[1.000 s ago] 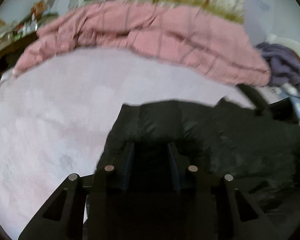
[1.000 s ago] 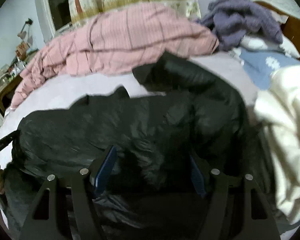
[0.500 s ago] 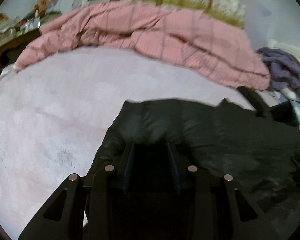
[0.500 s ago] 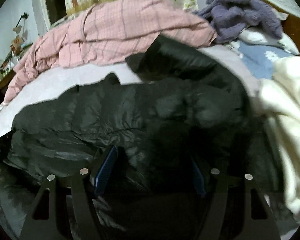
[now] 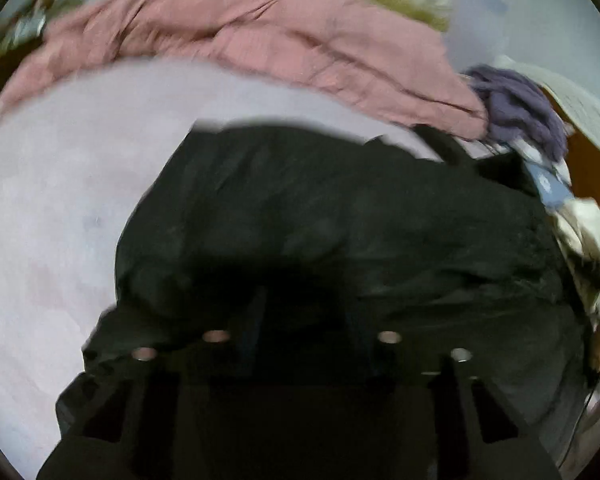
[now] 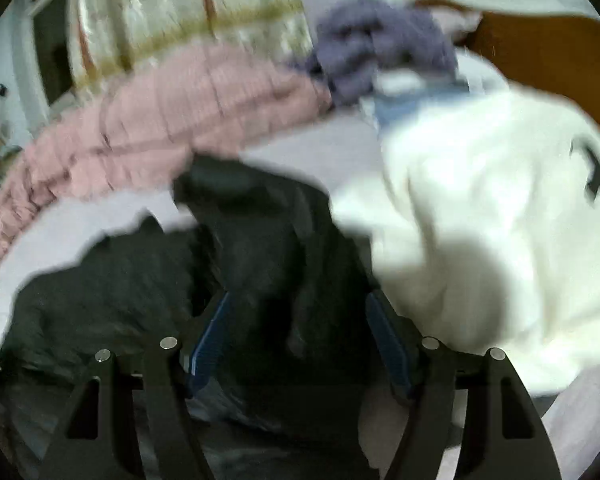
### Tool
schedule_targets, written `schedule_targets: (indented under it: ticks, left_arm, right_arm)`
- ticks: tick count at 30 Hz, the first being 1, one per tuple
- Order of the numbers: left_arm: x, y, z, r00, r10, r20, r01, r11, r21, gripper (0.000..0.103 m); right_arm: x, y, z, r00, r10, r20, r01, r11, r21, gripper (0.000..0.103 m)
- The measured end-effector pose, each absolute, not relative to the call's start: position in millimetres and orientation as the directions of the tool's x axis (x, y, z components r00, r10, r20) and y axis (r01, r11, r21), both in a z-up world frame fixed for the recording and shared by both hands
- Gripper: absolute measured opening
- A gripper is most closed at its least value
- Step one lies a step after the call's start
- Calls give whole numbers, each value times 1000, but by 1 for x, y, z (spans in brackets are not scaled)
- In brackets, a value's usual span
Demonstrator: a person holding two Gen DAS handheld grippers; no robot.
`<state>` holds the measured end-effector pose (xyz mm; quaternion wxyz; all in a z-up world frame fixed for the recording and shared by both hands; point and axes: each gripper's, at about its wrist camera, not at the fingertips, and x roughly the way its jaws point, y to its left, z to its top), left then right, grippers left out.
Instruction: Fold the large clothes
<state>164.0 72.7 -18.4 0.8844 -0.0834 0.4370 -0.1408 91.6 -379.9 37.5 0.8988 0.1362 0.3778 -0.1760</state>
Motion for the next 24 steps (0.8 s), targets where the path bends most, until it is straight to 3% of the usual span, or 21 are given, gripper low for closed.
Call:
schedule_targets:
  ticks: [3,6,11,12,15,16,18,19,20,22,24]
  left_arm:
    - [170,89,-20,588,-266,-764,127,963,-238,22]
    - [163,81,-13,648,-105,-754,117,992,-37,19]
    - [150,68,19,718,-258,-646,253,962,-102,19]
    - [149,64,25,734,-269,-623,270,958,-96,23]
    - [159,52,30,747,-297,-594,286,951,-116,30]
    - [167,48,28,744,-306,-594,284,950,-133,30]
    - [179,41,23,729,-310,-611,279,949,-149,30]
    - [184,36,21,718,-312,-623,280,948,-152,30]
    - [187,31,18,704,-312,-638,283,947,-151,30]
    - [198,16,5,631,-312,-710,306,941,-141,33]
    - [196,-1,-18,518,-326,-791,352,924,-151,34]
  right_arm:
    - [103,-382,21,638,-144,-756,401,901,166,70]
    - [106,-380,33,687,-200,-699,417,896,154,70]
    - [117,-395,66,755,-186,-629,443,852,279,70]
    - [121,-399,72,752,-185,-633,447,848,283,70]
    - [162,-407,81,694,-131,-708,418,873,249,71]
    - [184,-407,77,627,-116,-770,407,892,198,78]
    - [225,-406,61,430,-240,-870,423,905,-41,81]
    - [234,-408,57,390,-335,-858,471,873,-127,81]
    - [237,-416,55,403,-374,-835,525,842,-123,81]
    - [240,-435,47,469,-295,-832,559,829,22,81]
    - [253,-440,38,470,-296,-831,553,833,16,85]
